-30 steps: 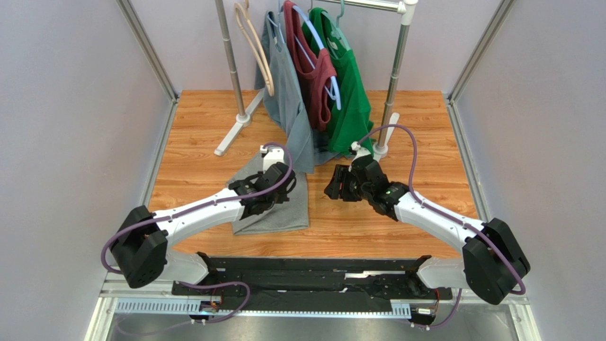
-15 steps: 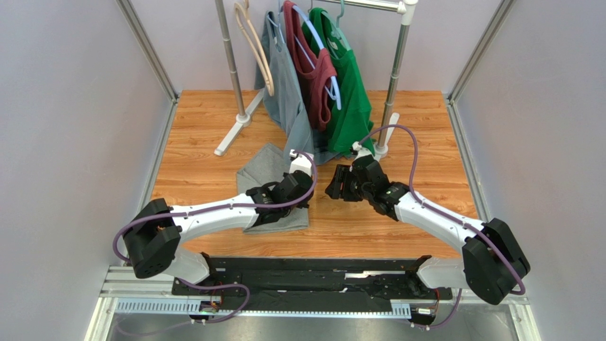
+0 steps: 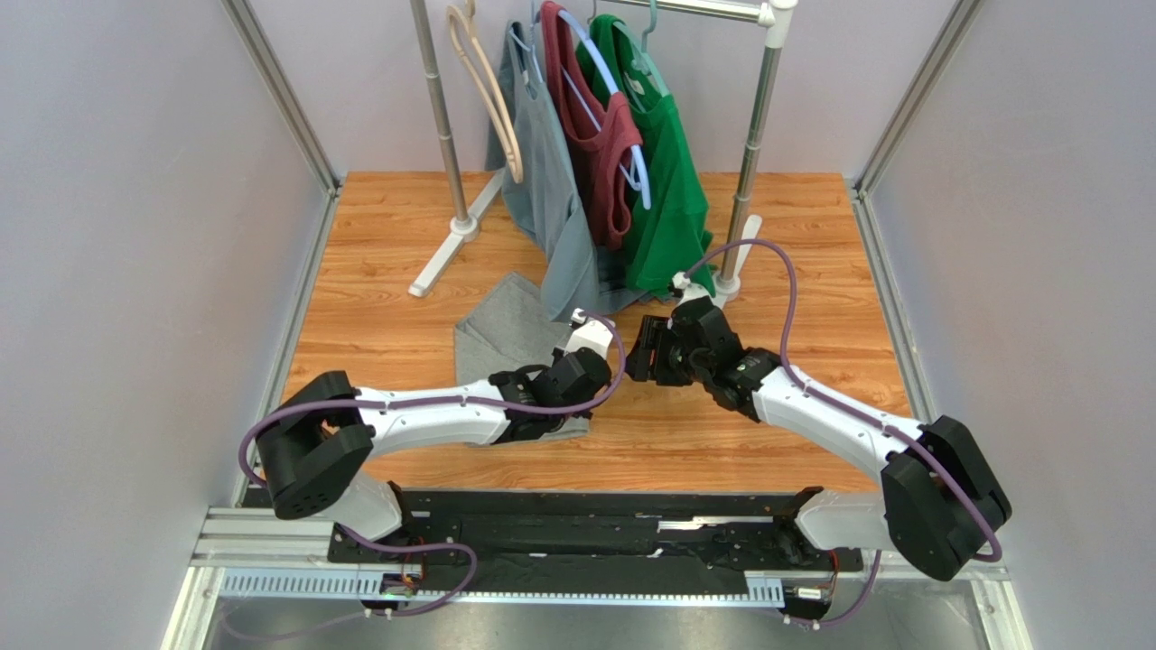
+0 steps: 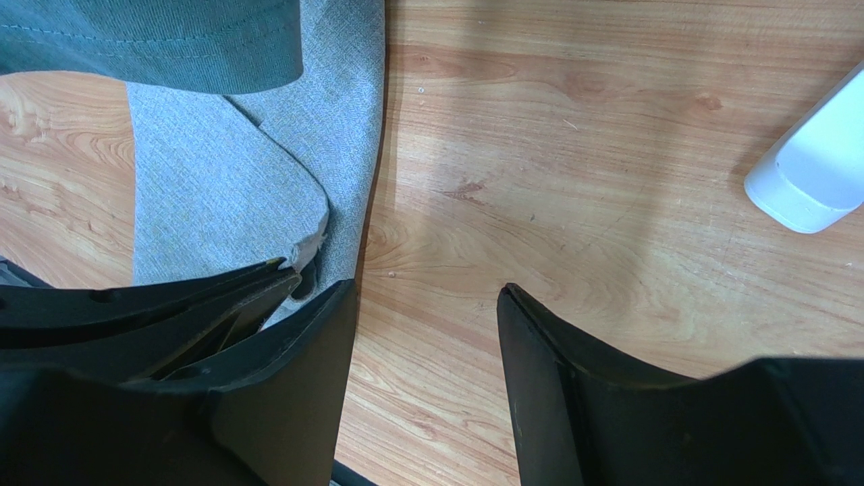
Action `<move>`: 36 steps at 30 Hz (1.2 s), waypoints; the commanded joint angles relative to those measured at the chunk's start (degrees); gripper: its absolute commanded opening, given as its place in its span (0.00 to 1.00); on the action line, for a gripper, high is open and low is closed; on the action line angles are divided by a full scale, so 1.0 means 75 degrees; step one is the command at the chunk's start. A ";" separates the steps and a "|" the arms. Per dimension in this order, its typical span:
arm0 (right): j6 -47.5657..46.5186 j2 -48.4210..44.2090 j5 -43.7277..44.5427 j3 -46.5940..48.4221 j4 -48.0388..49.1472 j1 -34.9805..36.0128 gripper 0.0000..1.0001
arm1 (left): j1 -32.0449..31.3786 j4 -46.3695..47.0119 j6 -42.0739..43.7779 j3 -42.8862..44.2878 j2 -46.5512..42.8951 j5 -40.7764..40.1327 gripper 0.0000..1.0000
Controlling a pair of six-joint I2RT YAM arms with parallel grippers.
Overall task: Fold the napkin, place the utensils inside, and roll it up
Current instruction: Fold the napkin at the center of the board.
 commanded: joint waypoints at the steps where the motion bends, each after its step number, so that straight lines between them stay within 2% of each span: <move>1: 0.0094 -0.0023 0.0127 -0.0060 0.0155 -0.0040 0.57 | -0.0191 -0.0018 0.0087 -0.0193 -0.0385 -0.0297 0.00; 10: 0.0094 0.0094 0.0127 -0.0025 0.0155 -0.0040 0.57 | -0.0519 -0.0006 0.0216 -0.0568 -0.1088 -0.0227 0.00; 19: 0.0141 0.0223 0.0045 -0.0049 0.0167 -0.0040 0.57 | -0.0672 -0.0112 0.0216 -0.0732 -0.1066 0.0265 0.00; 20: 0.0141 0.0223 0.0010 -0.0060 0.0179 -0.0028 0.57 | -0.0707 -0.0112 0.0158 -0.0721 -0.1042 0.0301 0.06; 21: 0.0129 0.0211 -0.0072 -0.0049 0.0179 -0.0028 0.57 | -0.0719 -0.0123 0.0134 -0.0697 -0.1030 0.0336 0.17; 22: 0.0118 0.0176 -0.0107 -0.0037 0.0179 -0.0028 0.57 | -0.0754 -0.0251 0.0088 -0.0627 -0.1042 0.0325 0.45; 23: 0.0106 0.0083 -0.0131 -0.0037 0.0179 -0.0039 0.57 | -0.0765 -0.0391 -0.0098 -0.0592 -0.1065 0.0255 0.59; 26: 0.0001 -0.0093 -0.0329 0.0033 0.0132 -0.0040 0.57 | -0.0766 -0.0954 -0.0299 -0.0381 -0.1439 -0.0108 0.85; 31: -0.0082 -0.0047 -0.0728 0.0232 0.0132 0.0042 0.57 | -0.0614 -0.1866 -0.0521 -0.0532 -0.2726 -0.0858 0.92; 35: 0.0094 0.0152 -0.1208 0.0443 0.0307 0.0311 0.57 | 0.0135 -0.2746 -0.1432 -0.1047 -0.3864 -0.0789 0.92; 36: 0.0140 0.0245 -0.1348 0.0490 0.0366 0.0393 0.57 | 0.0554 -0.2876 -0.1541 -0.1188 -0.4365 -0.0638 0.92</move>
